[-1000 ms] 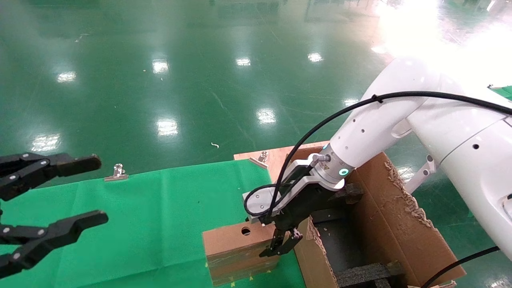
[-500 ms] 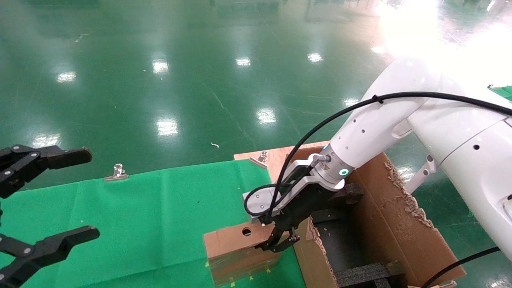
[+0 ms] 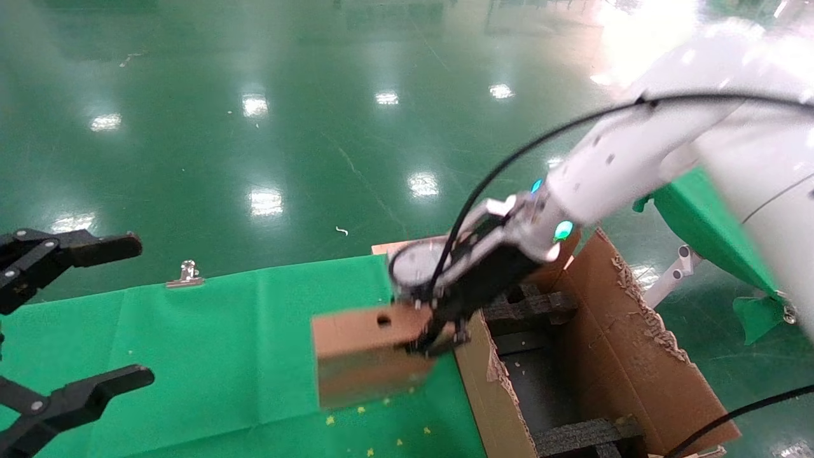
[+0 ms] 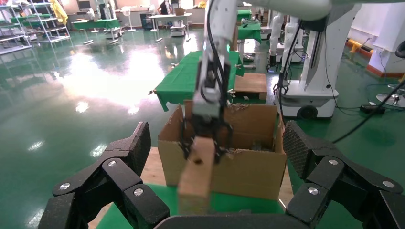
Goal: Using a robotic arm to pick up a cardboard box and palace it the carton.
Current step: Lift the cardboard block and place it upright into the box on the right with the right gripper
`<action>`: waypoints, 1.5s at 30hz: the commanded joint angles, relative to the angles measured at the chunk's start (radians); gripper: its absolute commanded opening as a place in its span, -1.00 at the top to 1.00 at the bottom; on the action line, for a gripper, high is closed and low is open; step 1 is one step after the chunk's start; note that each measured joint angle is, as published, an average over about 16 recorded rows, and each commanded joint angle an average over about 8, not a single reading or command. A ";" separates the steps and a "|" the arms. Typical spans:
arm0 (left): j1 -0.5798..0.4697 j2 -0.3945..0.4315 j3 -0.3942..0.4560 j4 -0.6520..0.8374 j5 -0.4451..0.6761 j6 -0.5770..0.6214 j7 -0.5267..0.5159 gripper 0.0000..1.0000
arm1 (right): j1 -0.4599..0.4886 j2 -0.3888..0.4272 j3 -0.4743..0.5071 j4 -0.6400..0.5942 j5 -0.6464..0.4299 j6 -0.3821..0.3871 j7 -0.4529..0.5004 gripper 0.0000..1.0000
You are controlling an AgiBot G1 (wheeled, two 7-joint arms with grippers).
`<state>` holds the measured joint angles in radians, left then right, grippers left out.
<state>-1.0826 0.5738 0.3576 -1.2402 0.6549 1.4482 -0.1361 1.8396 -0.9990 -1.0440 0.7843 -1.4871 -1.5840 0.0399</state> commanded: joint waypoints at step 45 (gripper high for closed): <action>0.000 0.000 0.000 0.000 0.000 0.000 0.000 -1.00 | 0.664 0.653 -0.730 0.140 0.266 -0.007 0.100 1.00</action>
<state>-1.0827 0.5737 0.3577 -1.2402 0.6548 1.4481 -0.1360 2.4997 -0.3600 -1.7626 0.9229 -1.2200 -1.5897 0.1406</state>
